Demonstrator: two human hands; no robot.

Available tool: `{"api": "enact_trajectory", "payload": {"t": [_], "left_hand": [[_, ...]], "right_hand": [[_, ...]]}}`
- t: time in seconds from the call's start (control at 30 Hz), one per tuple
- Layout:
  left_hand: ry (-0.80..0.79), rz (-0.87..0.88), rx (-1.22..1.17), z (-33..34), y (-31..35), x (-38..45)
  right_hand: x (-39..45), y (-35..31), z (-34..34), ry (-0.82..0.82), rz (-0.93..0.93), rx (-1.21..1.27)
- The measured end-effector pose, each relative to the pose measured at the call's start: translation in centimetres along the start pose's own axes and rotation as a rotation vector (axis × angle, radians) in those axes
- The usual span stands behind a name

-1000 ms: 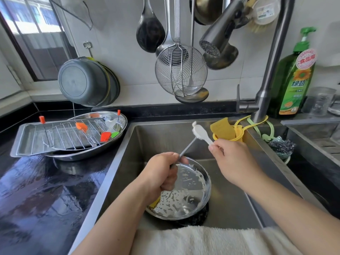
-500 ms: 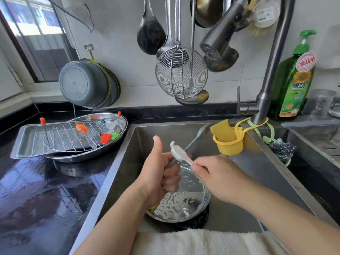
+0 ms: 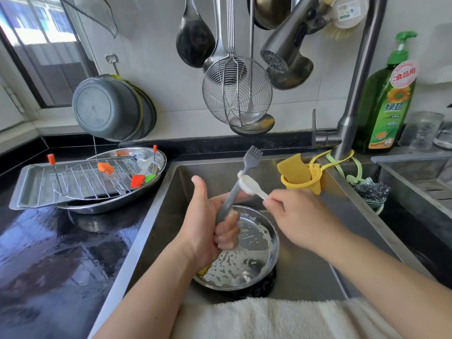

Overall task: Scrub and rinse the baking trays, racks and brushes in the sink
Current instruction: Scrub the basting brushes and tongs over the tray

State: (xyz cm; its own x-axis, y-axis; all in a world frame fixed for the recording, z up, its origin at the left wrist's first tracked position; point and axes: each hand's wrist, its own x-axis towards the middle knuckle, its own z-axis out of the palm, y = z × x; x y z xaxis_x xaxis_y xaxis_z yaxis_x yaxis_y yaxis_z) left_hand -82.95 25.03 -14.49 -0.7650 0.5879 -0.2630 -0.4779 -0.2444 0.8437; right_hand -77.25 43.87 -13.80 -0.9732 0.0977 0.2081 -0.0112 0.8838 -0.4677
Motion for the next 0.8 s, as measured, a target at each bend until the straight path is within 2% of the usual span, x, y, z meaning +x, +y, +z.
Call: {"api": "enact_trajectory", "payload": {"t": [0.17, 0.3, 0.43, 0.53, 0.8], "left_hand": [[0.046, 0.011, 0.013, -0.4, 0.2, -0.1], [0.018, -0.063, 0.036, -0.2, -0.1, 0.4], [-0.084, -0.11, -0.211, -1.0, 0.3, 0.1], [-0.084, -0.104, -0.348, -1.7, 0.9, -0.3], [-0.081, -0.065, -0.345, -1.2, 1.0, -0.4]], "right_hand": [[-1.5, -1.5, 0.7, -0.178, -0.202, 0.01], [-1.0, -1.0, 0.1, -0.14, -0.219, -0.056], [-1.5, -1.6, 0.7, -0.185, -0.276, -0.031], [-1.6, -1.9, 1.5, -0.234, -0.333, -0.014], [-1.6, -1.6, 1.3, -0.267, -0.388, 0.027]]}}
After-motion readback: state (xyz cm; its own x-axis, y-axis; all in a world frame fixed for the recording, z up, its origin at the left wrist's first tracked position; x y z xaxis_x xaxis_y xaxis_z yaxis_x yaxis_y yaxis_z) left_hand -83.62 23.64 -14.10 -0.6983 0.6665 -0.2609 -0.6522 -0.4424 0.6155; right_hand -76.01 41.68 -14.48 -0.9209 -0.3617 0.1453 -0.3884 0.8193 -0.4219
